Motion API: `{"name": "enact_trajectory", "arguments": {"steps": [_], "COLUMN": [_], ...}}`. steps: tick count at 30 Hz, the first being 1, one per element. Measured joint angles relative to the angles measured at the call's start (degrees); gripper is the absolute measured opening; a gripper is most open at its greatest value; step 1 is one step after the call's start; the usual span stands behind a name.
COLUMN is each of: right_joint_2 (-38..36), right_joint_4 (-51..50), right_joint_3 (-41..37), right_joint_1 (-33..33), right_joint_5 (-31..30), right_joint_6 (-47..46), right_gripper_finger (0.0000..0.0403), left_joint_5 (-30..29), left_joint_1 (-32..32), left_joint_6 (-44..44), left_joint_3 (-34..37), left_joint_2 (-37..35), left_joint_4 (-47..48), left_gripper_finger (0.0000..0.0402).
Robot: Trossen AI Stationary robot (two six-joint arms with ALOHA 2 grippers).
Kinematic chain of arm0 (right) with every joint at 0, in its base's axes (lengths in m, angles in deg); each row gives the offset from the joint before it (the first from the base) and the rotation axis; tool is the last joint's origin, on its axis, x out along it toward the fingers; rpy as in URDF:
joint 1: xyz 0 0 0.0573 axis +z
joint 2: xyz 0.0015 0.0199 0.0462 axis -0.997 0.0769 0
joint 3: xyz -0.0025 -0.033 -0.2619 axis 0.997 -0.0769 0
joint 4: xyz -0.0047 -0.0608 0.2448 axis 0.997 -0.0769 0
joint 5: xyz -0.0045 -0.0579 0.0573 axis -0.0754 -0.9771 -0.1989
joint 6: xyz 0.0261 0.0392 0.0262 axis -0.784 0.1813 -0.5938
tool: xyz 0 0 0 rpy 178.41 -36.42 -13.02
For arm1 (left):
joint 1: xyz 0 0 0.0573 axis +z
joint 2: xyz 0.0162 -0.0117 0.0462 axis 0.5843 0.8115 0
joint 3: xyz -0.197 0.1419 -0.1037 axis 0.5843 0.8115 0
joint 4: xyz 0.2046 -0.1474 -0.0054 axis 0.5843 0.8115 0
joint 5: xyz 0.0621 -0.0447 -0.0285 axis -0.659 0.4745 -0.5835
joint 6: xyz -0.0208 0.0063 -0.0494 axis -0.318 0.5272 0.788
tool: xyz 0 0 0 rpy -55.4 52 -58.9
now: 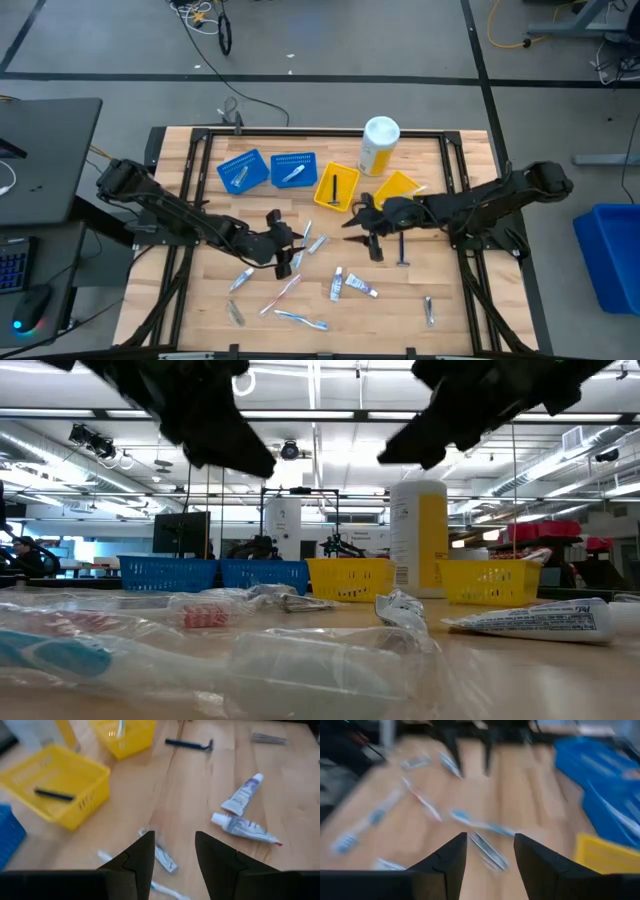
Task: Pick & Place Travel size toiletries
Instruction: Put the silver nail cutter into the left blue bin
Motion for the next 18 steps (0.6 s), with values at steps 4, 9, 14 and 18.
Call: {"name": "enact_trajectory", "arguments": {"steps": [4, 9, 14, 18], "right_joint_2": [0.02, 0.09, 0.09, 0.09], "right_joint_4": [6.63, 7.32, 6.94, 6.79], "right_joint_3": [-4.3, -8.17, -9.18, -9.18], "right_joint_1": [2.13, 4.01, 5.83, 5.93], "right_joint_5": [1.14, 0.41, -2.99, -4.47], "right_joint_6": [-1.7, -7.14, -8.52, -6.67], "right_gripper_finger": [0.02, 0.0226, 0.0229, 0.0219], "left_joint_5": [-1.23, -1.23, -1.11, -1.23], "left_joint_1": [0.0, 0.0, 0.0, 0.38], "left_joint_6": [-1.12, -0.92, 0.3, -1.52], "left_joint_3": [-2.56, -3.45, -3.36, -3.37], "left_joint_2": [-0.84, -0.8, -0.78, -0.76], "left_joint_4": [0.85, 1.15, 2.04, 2.28], "left_gripper_finger": [0.0149, 0.0149, 0.0149, 0.0152]}}
